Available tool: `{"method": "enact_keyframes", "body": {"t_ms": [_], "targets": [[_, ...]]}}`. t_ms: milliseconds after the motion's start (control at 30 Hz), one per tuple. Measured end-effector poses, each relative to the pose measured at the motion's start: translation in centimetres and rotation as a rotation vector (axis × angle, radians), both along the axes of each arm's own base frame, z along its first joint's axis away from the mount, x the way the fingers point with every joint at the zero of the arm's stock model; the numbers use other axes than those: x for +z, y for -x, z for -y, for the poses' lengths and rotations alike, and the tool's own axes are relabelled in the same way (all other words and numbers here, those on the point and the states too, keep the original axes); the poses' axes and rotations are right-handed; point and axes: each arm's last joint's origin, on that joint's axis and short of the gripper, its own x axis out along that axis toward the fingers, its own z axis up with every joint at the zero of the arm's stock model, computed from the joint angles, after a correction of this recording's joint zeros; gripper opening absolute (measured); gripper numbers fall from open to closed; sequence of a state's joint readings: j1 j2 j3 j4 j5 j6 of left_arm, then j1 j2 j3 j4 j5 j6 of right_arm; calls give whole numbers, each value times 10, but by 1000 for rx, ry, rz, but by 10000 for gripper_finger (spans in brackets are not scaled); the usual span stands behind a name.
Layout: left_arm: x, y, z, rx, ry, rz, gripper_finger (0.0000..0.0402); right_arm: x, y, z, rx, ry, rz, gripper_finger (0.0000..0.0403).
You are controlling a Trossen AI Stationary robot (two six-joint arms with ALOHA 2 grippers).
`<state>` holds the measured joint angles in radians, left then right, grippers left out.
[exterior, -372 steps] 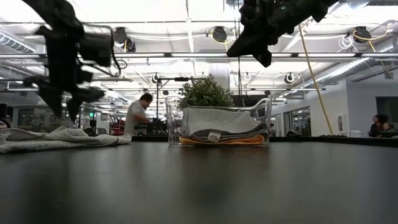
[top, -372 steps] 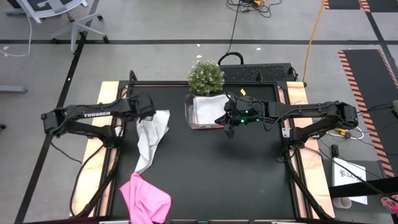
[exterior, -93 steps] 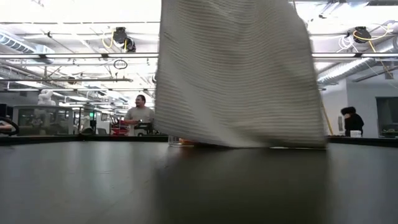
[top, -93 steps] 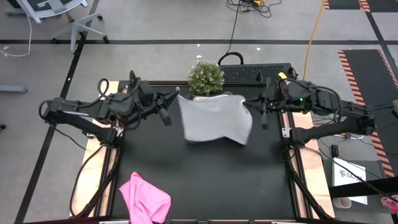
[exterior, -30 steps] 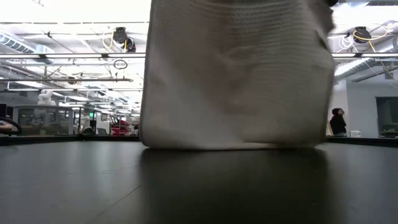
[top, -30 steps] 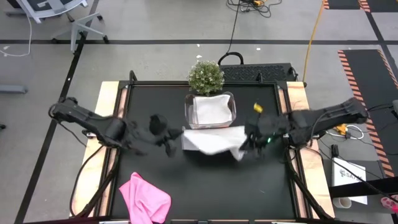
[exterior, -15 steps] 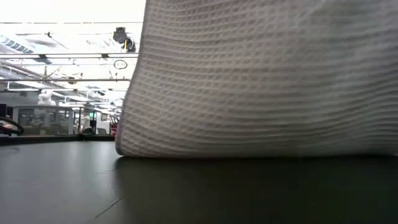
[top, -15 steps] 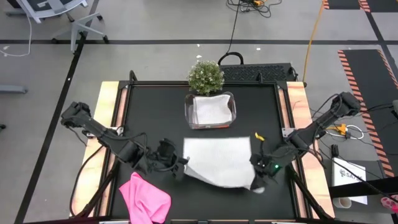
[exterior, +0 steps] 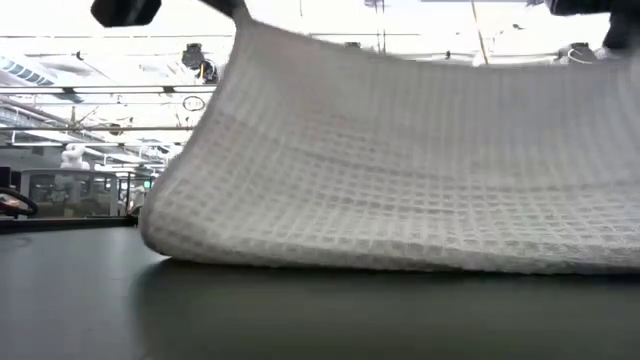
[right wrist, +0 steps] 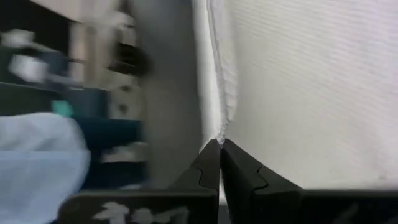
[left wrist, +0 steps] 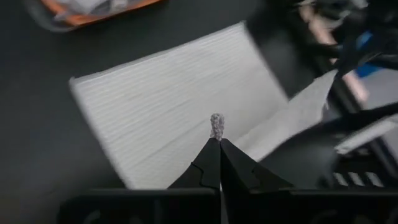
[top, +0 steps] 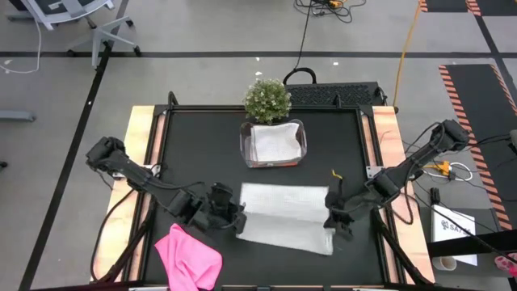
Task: Fold microfiber towels
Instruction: Fold the gray microfiber towel on the table
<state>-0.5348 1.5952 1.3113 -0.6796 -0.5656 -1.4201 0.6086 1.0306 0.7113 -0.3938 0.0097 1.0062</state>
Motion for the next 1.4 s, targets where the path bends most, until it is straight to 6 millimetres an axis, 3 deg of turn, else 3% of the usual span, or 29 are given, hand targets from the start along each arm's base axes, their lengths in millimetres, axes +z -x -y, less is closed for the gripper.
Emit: {"method": "enact_keyframes", "body": {"t_ms": [167, 467, 767, 1067, 1400], "targets": [[-27, -11, -7, 15, 9, -157, 0, -11, 6, 15, -61, 182, -92, 0], [-62, -26, -24, 8, 15, -363, 0, -26, -2, 37, -117, 360, -31, 0], [-66, -36, -50, 24, -39, -409, 0, -65, 4, 55, -154, 385, -51, 0], [-67, -41, -74, 26, -46, -445, 0, -67, 2, 66, -166, 474, -42, 0], [-67, -44, -84, 17, -43, -459, 3, -67, 1, 69, -159, 488, -42, 0]]}}
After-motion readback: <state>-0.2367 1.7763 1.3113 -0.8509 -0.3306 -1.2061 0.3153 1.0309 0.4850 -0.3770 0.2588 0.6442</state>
